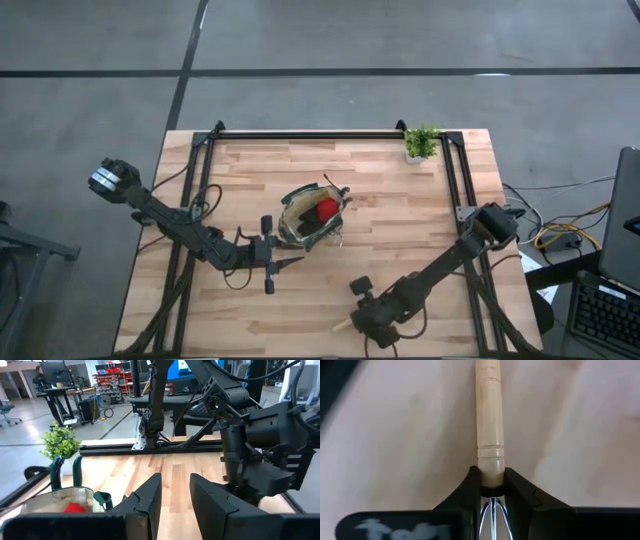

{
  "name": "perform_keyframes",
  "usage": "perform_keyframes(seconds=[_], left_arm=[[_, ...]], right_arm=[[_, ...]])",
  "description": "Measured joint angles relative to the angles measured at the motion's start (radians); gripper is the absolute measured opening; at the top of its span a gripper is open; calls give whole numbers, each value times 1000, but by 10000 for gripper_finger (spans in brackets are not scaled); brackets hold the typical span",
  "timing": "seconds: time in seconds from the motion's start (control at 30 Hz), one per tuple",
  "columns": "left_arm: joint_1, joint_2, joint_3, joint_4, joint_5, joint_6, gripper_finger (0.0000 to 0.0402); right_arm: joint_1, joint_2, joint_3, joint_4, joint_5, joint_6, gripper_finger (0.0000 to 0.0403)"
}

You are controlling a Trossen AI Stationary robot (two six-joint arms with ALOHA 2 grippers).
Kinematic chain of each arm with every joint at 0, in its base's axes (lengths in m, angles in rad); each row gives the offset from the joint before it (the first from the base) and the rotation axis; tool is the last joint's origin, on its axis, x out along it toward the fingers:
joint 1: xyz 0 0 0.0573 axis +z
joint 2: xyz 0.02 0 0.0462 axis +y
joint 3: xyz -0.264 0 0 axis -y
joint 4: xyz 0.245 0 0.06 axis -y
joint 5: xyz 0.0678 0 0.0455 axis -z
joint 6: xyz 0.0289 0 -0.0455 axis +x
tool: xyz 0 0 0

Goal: Pick & Place Garden tools in Gardening bag
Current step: Put the brown hand rake into the brown gardening bag

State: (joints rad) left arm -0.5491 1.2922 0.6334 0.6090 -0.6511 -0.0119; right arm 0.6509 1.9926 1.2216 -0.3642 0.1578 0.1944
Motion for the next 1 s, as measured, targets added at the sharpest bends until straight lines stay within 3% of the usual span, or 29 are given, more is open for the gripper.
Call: perform_keyframes(seconds=[0.27,0.57,0.8,1.0], left_arm=[[25,2,0,-13,116,-172,106],[96,2,0,-98,341,-436,106],[104,33,3,-91,426,-472,106],[115,86,26,-89,441,-511,106]], right_arm=[[-26,-99,65,-188,233,-166,70],[-49,-84,280,-326,442,-492,60],[-71,-42,408,-475,567,-653,62],[-79,3,480,-489,671,-834,63]])
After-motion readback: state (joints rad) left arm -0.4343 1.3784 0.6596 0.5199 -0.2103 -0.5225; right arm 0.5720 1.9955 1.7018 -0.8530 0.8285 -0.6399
